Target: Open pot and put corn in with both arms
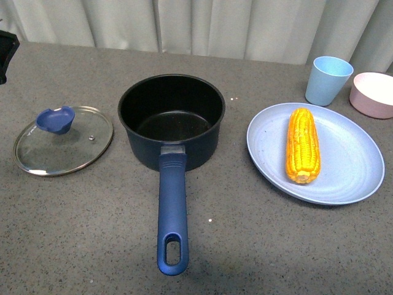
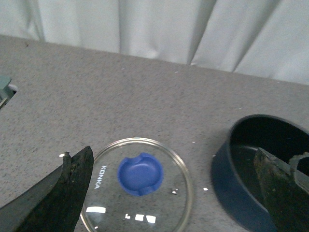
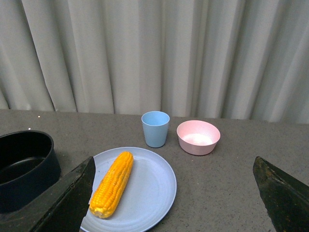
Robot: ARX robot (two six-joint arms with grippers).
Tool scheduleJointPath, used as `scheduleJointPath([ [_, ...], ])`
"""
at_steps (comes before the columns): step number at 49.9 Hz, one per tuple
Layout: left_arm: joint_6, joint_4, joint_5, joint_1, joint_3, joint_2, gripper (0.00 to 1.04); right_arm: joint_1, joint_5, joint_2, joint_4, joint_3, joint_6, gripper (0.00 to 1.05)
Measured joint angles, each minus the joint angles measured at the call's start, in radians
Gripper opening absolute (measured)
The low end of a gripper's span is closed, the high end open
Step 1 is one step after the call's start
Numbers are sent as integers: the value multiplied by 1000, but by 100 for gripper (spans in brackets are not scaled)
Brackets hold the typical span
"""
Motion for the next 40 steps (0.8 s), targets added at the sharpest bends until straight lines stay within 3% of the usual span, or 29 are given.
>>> scheduleJointPath([
  [12,12,-89,-9,-35,-103,-240,97,0,0,0,0,0,0,96],
  [16,30,113,-68,-30,-166,-206,85,0,0,0,0,0,0,96],
  [20,35,204,-83,-24,-224,-212,72,0,1,0,0,0,0,96],
  [40,48,92,-83,-23,-339,-458,11,0,0,0,0,0,0,96],
])
